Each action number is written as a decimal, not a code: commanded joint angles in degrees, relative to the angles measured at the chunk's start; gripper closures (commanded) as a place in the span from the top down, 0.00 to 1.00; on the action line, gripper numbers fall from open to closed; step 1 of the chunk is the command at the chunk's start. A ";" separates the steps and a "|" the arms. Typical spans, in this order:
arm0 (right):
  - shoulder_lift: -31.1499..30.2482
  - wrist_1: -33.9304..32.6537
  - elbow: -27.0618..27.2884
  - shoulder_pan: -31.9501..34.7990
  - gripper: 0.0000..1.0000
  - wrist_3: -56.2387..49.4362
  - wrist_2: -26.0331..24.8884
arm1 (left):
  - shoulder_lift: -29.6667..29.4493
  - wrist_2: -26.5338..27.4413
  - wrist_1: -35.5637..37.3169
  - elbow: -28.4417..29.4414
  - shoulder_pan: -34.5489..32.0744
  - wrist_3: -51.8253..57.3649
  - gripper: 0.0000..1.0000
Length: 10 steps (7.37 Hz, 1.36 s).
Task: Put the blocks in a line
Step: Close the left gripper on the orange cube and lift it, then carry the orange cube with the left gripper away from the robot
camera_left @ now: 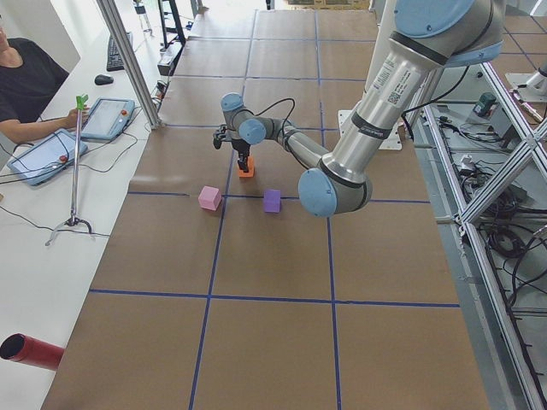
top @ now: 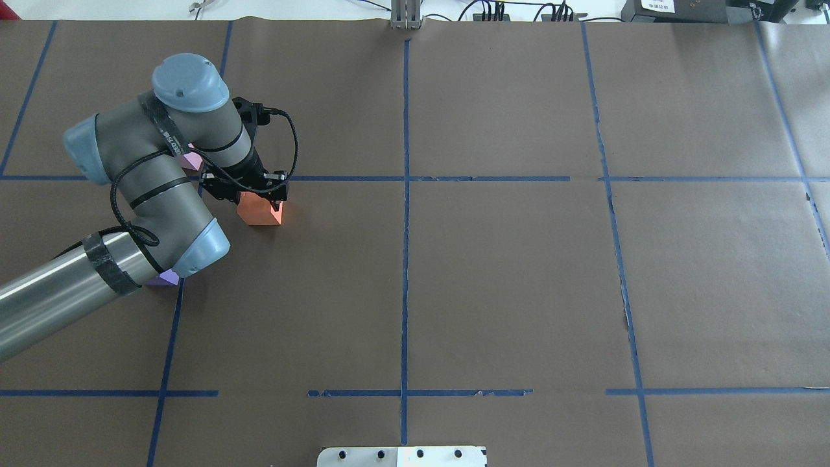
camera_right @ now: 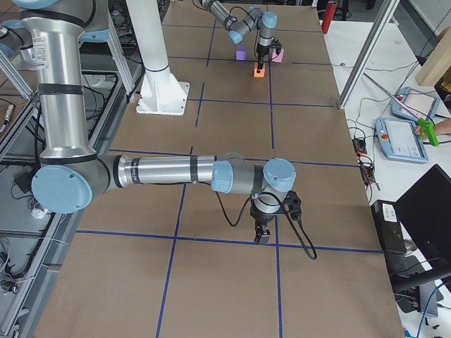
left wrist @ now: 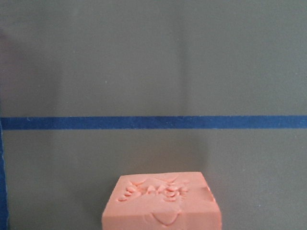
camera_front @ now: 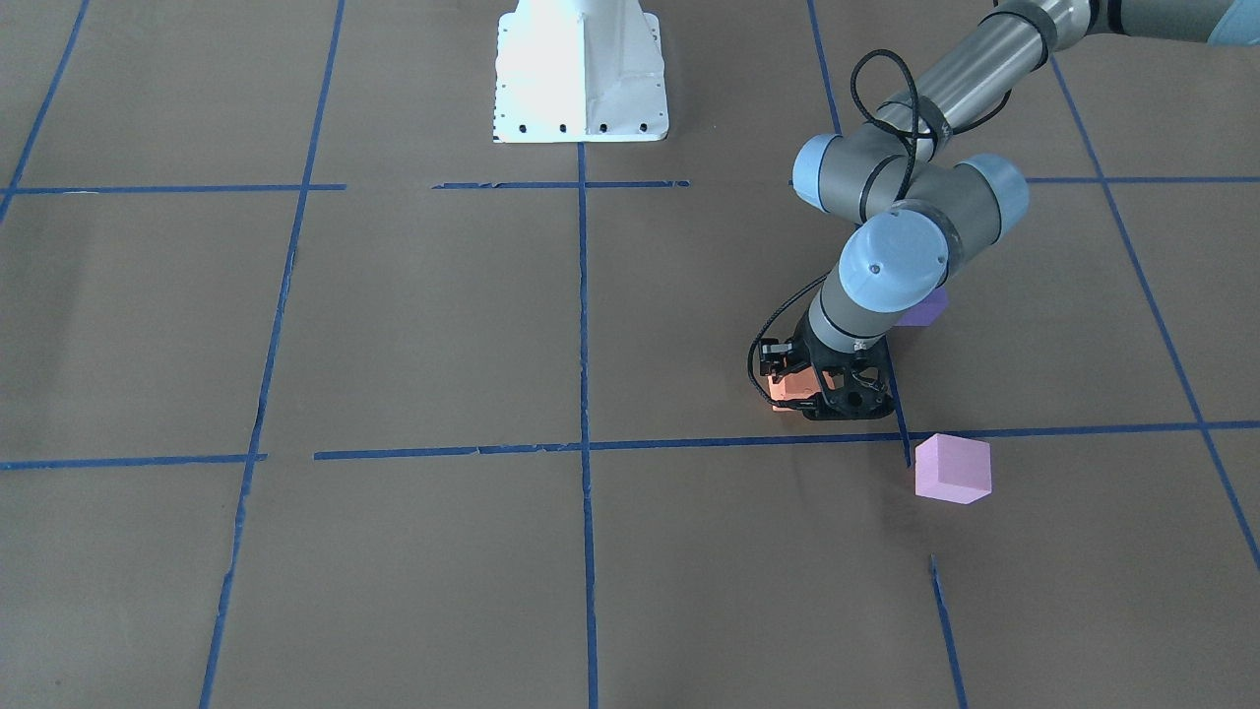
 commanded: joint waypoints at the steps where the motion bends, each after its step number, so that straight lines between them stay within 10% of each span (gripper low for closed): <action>1: 0.00 0.00 0.05 0.00 1.00 -0.02 0.00 | -0.05 -0.08 0.47 -1.14 -2.68 0.94 0.07; 6: 0.00 0.00 -0.03 0.00 1.00 -0.02 0.00 | 2.06 -0.09 28.99 -26.16 -11.46 10.26 0.07; 10: 0.00 0.00 -0.03 0.00 1.00 -0.02 0.00 | 10.21 -0.79 31.32 -27.69 -22.72 32.46 0.09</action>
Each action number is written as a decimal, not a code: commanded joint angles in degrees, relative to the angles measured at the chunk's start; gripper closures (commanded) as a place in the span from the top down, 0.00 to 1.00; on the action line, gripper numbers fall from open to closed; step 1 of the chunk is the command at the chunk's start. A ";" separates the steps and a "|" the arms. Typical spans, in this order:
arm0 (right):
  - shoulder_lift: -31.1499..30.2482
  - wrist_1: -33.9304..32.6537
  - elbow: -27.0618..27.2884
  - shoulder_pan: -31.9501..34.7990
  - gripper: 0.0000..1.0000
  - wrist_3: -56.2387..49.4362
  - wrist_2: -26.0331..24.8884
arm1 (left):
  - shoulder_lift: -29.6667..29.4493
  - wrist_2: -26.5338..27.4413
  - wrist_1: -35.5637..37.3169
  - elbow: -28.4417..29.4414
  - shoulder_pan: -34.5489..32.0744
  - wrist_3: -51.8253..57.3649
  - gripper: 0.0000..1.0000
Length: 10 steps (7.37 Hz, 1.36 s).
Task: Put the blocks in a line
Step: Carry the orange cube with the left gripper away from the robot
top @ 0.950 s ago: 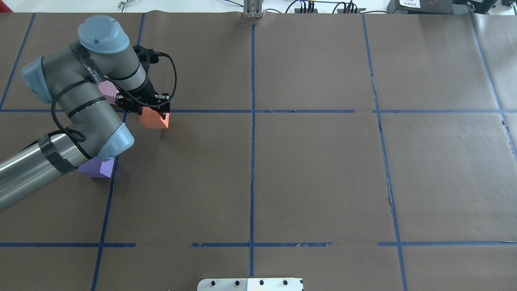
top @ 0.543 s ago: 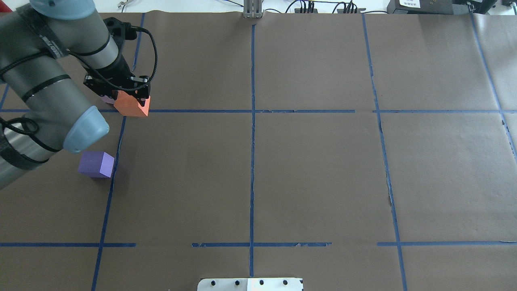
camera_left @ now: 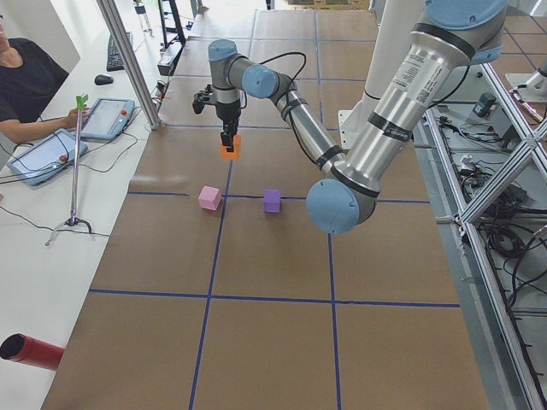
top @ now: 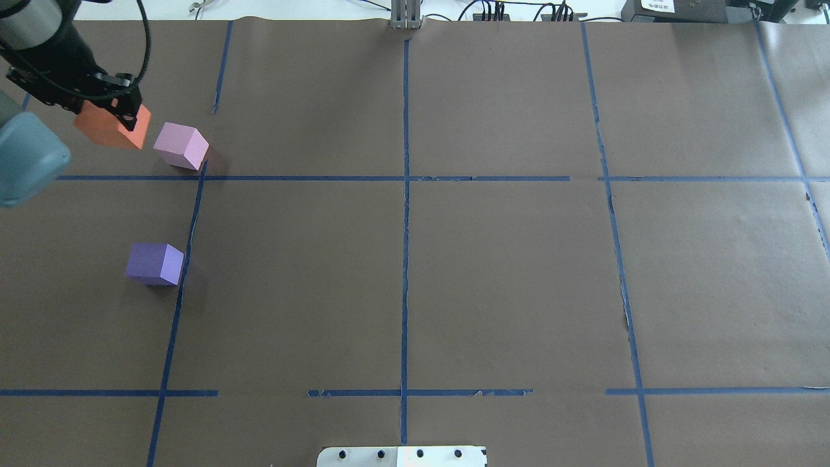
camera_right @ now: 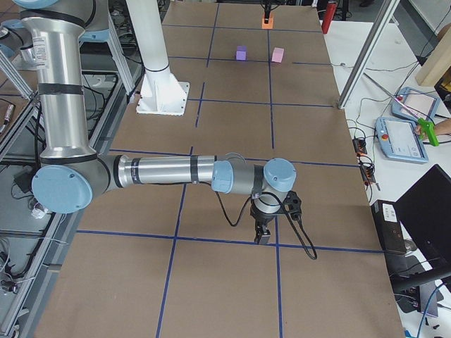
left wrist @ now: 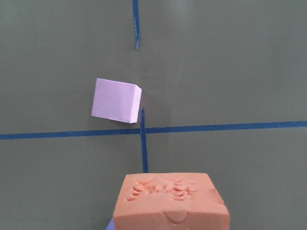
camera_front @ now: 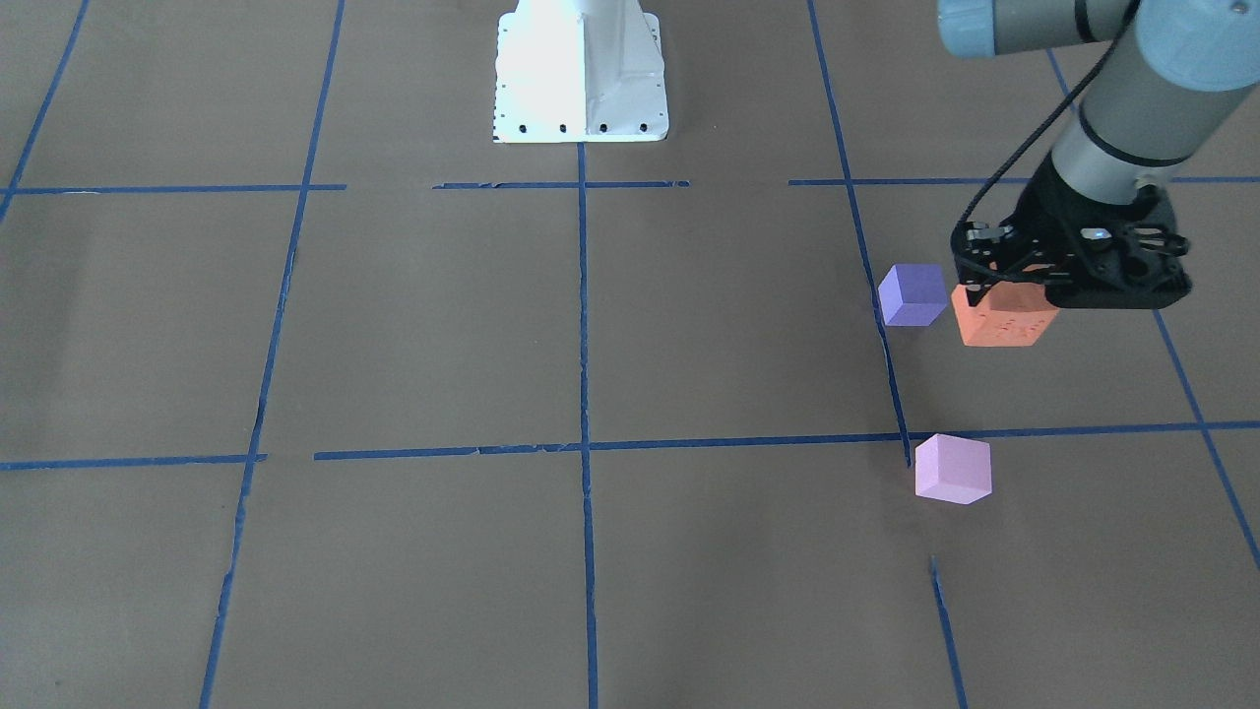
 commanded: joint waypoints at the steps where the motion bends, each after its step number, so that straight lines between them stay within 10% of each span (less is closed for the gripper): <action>1: 0.00 0.00 0.00 0.00 1.00 0.05 0.00 | 5.66 -0.37 -0.49 -0.32 -5.33 8.08 0.09; 10: 0.00 0.00 0.08 0.00 1.00 -0.04 0.00 | 6.74 -6.09 -23.59 15.04 3.86 -6.31 0.09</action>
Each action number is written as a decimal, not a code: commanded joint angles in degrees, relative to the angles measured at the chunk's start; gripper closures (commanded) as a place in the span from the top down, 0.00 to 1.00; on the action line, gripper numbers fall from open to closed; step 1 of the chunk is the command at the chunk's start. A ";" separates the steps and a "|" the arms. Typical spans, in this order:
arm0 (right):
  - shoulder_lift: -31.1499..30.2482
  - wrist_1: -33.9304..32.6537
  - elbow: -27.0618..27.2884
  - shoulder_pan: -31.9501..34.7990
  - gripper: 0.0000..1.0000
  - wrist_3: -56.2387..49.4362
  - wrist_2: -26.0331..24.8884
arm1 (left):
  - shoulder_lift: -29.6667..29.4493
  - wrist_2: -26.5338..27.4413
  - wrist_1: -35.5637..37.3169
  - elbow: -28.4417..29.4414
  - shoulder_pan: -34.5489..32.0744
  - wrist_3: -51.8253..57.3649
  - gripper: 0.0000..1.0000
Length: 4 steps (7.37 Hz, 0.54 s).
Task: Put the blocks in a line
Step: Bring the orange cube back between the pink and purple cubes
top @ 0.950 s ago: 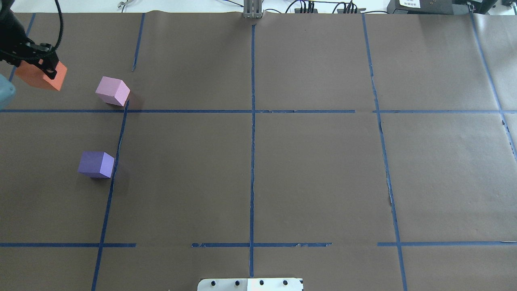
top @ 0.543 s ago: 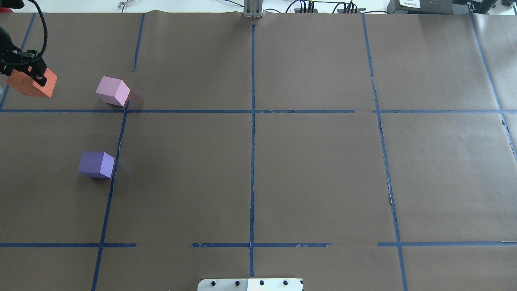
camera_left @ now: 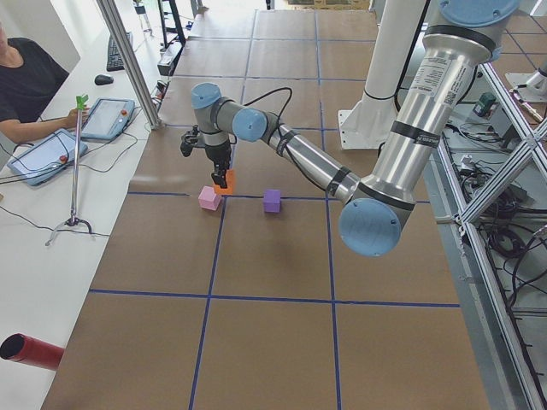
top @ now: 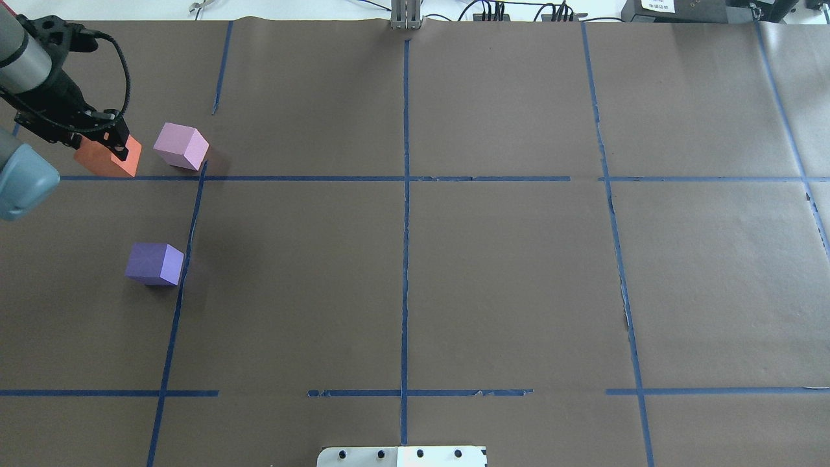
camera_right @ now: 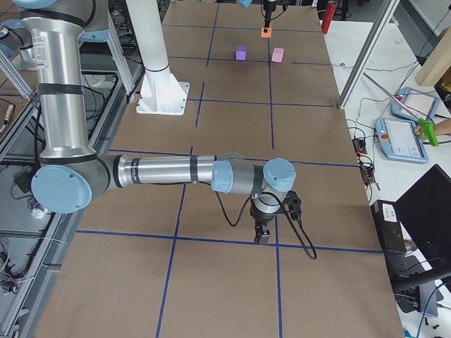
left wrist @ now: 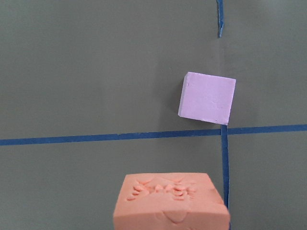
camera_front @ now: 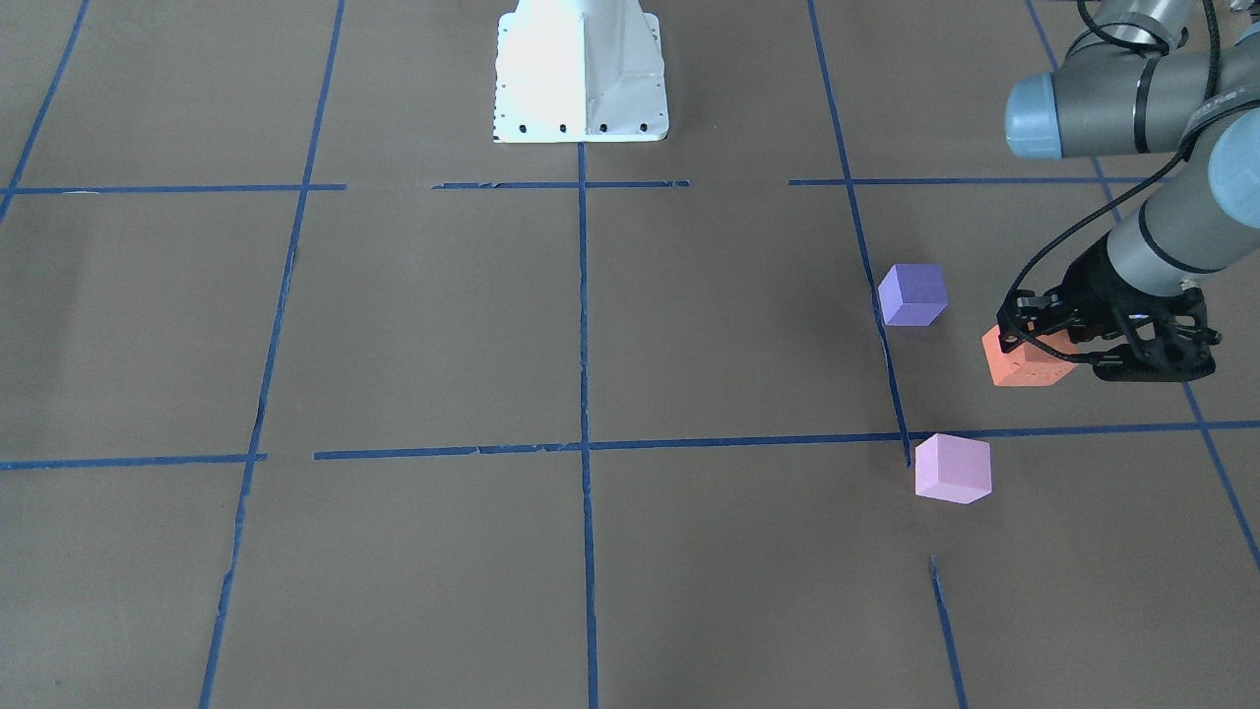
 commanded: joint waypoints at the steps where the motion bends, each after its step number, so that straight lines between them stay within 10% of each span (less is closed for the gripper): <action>1: 0.00 0.00 -0.01 0.00 1.00 0.06 0.00 | 0.00 0.40 -4.07 2.73 4.38 -1.97 0.09; 4: 0.00 0.00 0.08 0.00 1.00 -0.03 0.00 | 0.17 1.28 -6.71 5.01 6.25 -1.98 0.09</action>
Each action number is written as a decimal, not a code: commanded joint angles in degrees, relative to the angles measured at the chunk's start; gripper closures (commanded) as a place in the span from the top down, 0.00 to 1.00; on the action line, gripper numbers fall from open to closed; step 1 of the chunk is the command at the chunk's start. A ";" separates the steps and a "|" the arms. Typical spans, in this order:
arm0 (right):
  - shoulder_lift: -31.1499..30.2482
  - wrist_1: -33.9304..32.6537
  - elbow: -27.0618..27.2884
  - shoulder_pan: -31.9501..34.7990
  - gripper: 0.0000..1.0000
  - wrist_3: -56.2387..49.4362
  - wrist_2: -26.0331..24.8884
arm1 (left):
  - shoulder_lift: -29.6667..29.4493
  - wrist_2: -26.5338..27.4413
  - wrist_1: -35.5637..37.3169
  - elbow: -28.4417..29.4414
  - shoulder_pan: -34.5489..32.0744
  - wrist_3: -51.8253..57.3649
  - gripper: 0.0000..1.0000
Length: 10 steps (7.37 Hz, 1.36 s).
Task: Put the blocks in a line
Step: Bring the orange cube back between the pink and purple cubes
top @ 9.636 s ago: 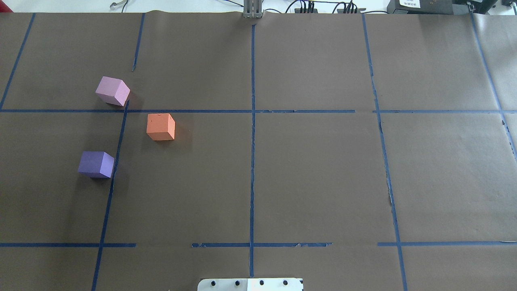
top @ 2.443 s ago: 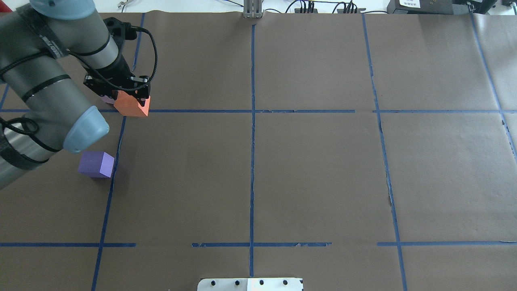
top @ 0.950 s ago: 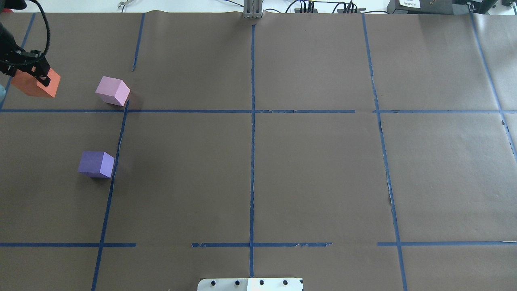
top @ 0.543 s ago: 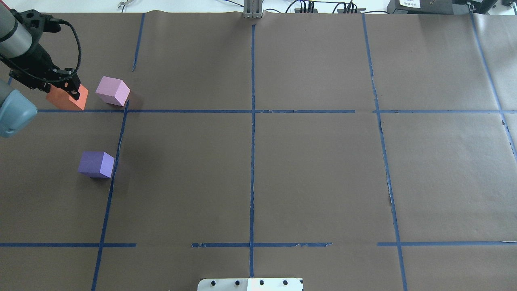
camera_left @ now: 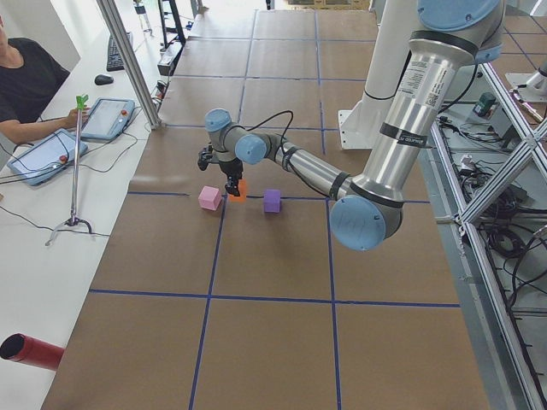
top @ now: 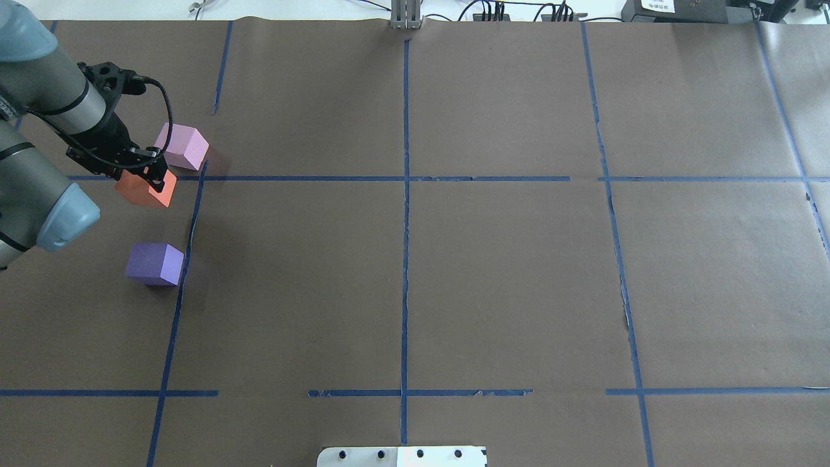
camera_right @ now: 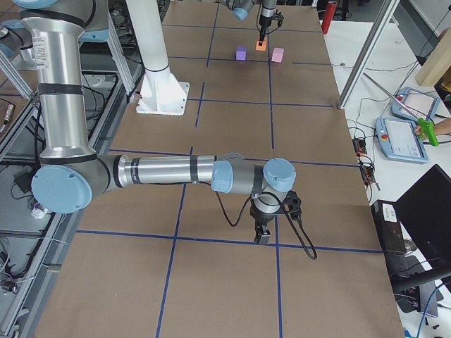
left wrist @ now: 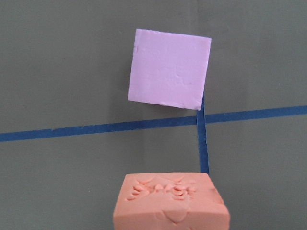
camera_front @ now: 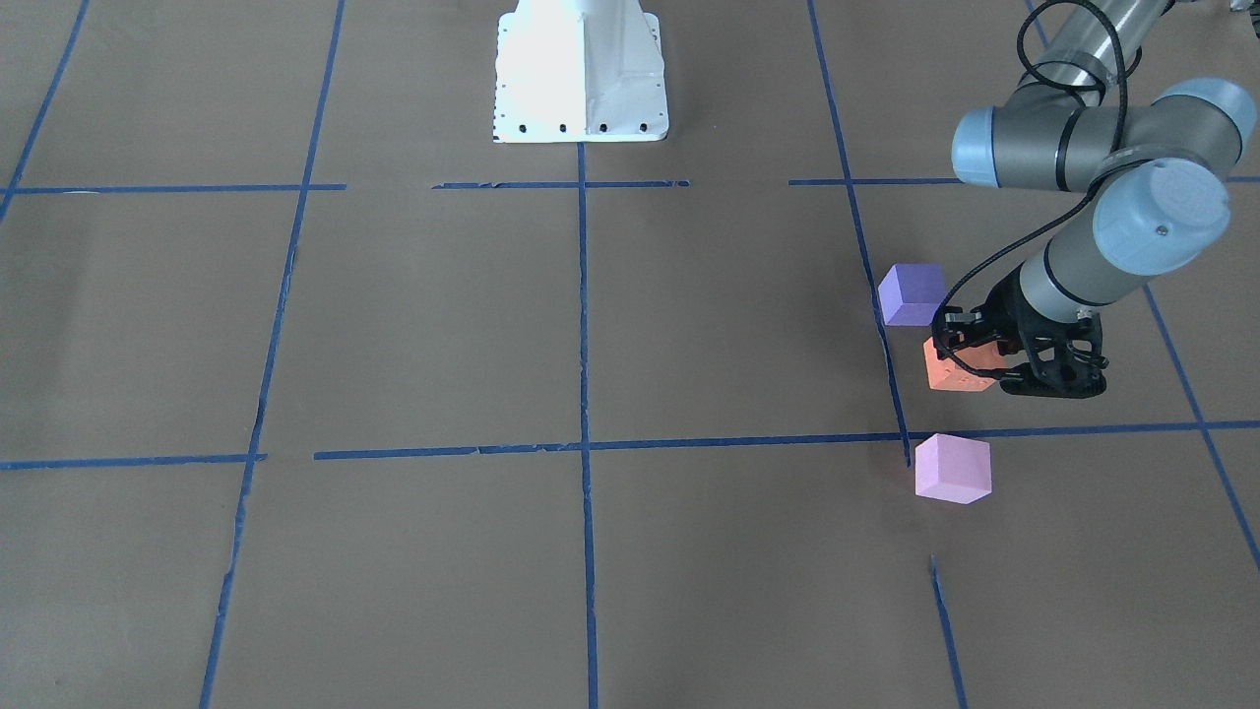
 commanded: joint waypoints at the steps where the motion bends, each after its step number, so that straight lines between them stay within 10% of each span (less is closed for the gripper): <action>1: 0.00 0.00 -0.02 0.00 1.00 -0.03 0.00 | 0.10 0.55 -3.37 2.66 0.48 0.04 0.09; 10: 0.00 0.00 -0.02 0.00 1.00 0.06 0.00 | -0.43 0.55 -8.32 6.72 1.18 -2.59 0.09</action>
